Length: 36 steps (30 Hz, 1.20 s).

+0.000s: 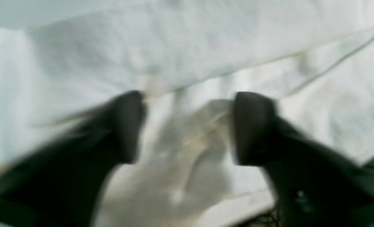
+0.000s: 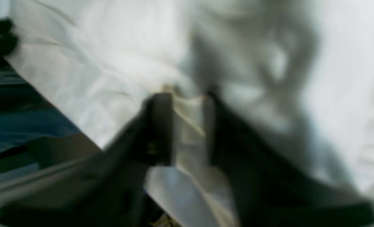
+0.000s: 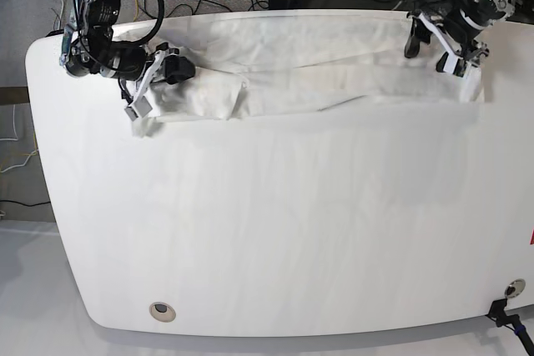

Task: Fold the T-shirt properly
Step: 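Grasp both ends of the white shirt strip with both grippers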

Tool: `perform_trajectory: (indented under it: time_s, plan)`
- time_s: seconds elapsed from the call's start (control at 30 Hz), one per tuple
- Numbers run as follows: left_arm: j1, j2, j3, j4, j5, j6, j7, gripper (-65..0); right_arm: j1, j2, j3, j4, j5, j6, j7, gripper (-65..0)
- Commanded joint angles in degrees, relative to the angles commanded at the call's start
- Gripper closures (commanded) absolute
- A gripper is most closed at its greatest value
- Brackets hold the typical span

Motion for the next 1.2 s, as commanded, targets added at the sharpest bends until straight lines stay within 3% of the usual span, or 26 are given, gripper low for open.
perform_trajectory:
  time_s: [0.1,0.2,0.4,0.73,0.93,1.1,1.2]
  plan:
    - [-2.7,0.2,0.8,-1.4,3.3,0.0,0.0,-8.8,1.1,0.0,0.0,0.0,-2.1,0.0,0.9,0.0]
    - [-4.7,0.3,1.4,-1.8,3.4,0.0,0.0,-2.3,3.3,-0.4,0.0,0.0,-9.1,0.35,0.9,0.0]
    - [-8.9,-0.2,1.4,-1.8,3.6,0.0,0.0,-2.3,8.0,-0.9,0.0,0.0,-14.9,0.35,1.1,0.0]
    - [-12.2,-7.2,4.2,-2.2,3.6,0.0,0.0,-2.4,11.2,-0.8,-0.1,-0.5,-14.9,0.35,1.0,0.0]
    - [-13.2,-7.5,4.3,-0.8,3.3,0.0,0.0,-2.4,12.7,-1.1,-0.1,-1.4,-14.4,0.35,0.6,0.0]
    - [-13.1,-7.4,4.1,3.7,3.3,0.0,0.0,-2.6,15.6,-1.3,0.0,-1.4,-14.2,0.35,-3.7,0.0]
    - [-13.1,-7.5,4.0,4.8,3.4,0.0,0.0,-2.7,16.4,-1.1,0.0,-1.4,-10.5,0.09,-3.9,0.0]
